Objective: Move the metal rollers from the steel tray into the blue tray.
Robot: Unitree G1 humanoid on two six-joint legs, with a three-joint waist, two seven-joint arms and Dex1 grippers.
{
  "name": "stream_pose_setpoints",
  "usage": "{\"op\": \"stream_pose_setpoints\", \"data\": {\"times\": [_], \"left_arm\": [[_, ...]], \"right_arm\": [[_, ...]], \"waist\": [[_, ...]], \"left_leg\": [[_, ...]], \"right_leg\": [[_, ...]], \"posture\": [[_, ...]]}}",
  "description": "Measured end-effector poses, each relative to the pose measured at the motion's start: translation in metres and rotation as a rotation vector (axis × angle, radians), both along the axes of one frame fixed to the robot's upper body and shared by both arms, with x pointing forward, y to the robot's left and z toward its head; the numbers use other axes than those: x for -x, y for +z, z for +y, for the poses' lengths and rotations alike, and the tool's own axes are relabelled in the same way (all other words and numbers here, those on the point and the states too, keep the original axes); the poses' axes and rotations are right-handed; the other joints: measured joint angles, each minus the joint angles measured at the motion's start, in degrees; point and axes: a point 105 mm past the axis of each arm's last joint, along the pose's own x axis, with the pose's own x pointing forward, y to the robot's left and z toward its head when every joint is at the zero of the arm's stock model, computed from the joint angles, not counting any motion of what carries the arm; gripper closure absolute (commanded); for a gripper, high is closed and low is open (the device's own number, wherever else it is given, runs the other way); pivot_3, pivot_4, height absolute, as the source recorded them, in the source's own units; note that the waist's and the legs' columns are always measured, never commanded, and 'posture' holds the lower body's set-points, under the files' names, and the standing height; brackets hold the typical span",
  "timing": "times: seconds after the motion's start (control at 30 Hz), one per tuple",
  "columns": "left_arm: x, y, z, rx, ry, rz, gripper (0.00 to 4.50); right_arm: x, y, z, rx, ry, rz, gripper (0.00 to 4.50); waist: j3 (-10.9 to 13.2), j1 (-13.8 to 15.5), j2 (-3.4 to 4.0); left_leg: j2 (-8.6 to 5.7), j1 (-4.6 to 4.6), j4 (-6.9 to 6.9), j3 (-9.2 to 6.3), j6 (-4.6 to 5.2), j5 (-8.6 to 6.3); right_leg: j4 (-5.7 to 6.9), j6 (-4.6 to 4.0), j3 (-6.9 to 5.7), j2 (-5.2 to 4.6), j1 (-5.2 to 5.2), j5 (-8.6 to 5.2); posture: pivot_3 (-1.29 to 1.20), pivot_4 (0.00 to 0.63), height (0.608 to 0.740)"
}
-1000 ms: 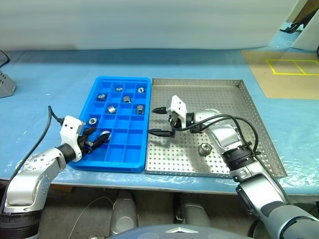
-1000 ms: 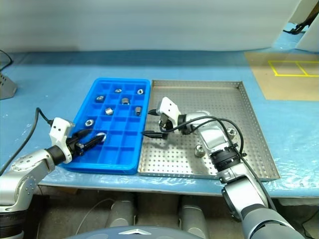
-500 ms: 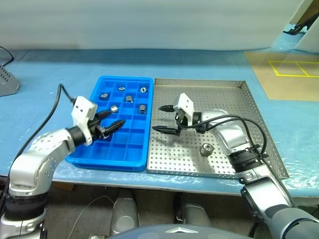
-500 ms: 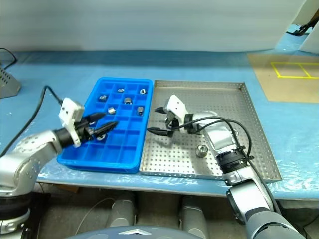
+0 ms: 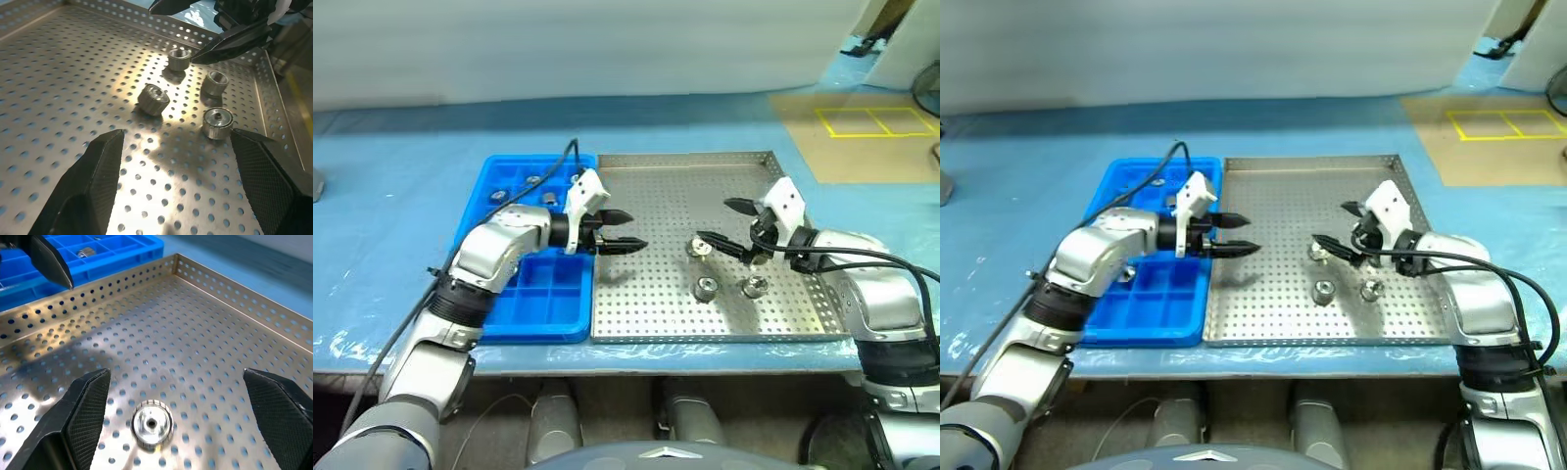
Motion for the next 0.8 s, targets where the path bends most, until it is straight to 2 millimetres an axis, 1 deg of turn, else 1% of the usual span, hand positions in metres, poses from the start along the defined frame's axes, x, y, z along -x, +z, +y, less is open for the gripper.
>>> {"op": "stream_pose_setpoints", "data": {"times": [0.07,0.13,0.17,0.2,0.23,0.3,0.5,0.6,0.8], "left_arm": [[0.001,-0.010,-0.014,-0.030,-0.066,0.026,0.87],[0.004,-0.021,-0.028,-0.052,-0.122,0.070,0.87],[0.004,-0.024,-0.035,-0.054,-0.140,0.084,0.87],[0.004,-0.027,-0.042,-0.057,-0.157,0.093,0.87],[0.005,-0.029,-0.047,-0.059,-0.169,0.098,0.87],[0.006,-0.033,-0.056,-0.068,-0.200,0.088,0.87],[0.010,-0.047,-0.066,-0.088,-0.230,0.098,0.87],[0.008,-0.052,-0.066,-0.104,-0.225,0.081,0.87],[0.008,-0.065,-0.065,-0.148,-0.221,0.068,0.87]], "right_arm": [[0.012,-0.005,-0.002,-0.007,-0.031,0.018,0.00],[0.020,-0.004,-0.005,-0.013,-0.070,0.015,0.00],[0.023,-0.004,-0.008,-0.015,-0.099,0.012,0.00],[0.026,-0.004,-0.011,-0.018,-0.124,0.011,0.00],[0.028,-0.004,-0.011,-0.020,-0.135,0.012,0.00],[0.036,-0.006,-0.014,-0.020,-0.166,0.023,0.00],[0.049,-0.007,-0.018,-0.025,-0.215,0.040,0.00],[0.051,-0.006,-0.015,-0.023,-0.221,0.041,0.00],[0.052,-0.006,-0.014,-0.021,-0.247,0.047,0.00]], "waist": [[-0.01,-0.99,0.01],[0.00,-2.48,0.00],[0.00,-2.85,0.00],[0.00,-3.24,-0.01],[0.00,-3.86,-0.01],[-0.01,-4.59,0.01],[0.00,-6.52,0.01],[-0.01,-7.32,0.01],[-0.03,-7.61,0.05]], "left_leg": [[-0.06,0.07,0.06,0.06,0.10,-0.06],[-0.10,0.12,0.16,0.27,0.19,-0.11],[-0.13,0.11,0.18,0.32,0.22,-0.13],[-0.13,0.16,0.25,0.38,0.45,-0.27],[-0.13,0.15,0.33,0.39,0.51,-0.31],[-0.17,0.14,0.41,0.47,0.61,-0.37],[-0.24,-0.01,0.78,0.54,0.99,-0.61],[-0.35,-0.14,0.84,0.53,1.14,-0.70],[-0.40,-0.26,0.76,0.53,1.31,-0.80]], "right_leg": [[-0.06,0.08,0.11,-0.02,0.10,0.04],[-0.09,0.23,0.44,-0.01,0.12,0.12],[-0.10,0.29,0.52,-0.01,0.13,0.14],[-0.13,0.61,0.60,0.00,0.13,0.02],[-0.12,0.74,0.65,0.01,0.13,-0.04],[-0.12,0.82,0.78,0.01,0.15,-0.04],[-0.36,1.03,0.92,0.00,0.11,0.04],[-0.46,1.06,0.93,-0.05,0.12,0.06],[-1.01,1.21,0.96,-0.06,0.20,0.18]], "posture": [[-0.46,0.150,0.740],[-0.51,0.150,0.740],[-0.51,0.150,0.740],[-0.54,0.150,0.740],[-0.54,0.150,0.740],[-0.56,0.150,0.740],[-0.59,0.150,0.740],[-0.59,0.150,0.740],[-0.59,0.150,0.740]]}}
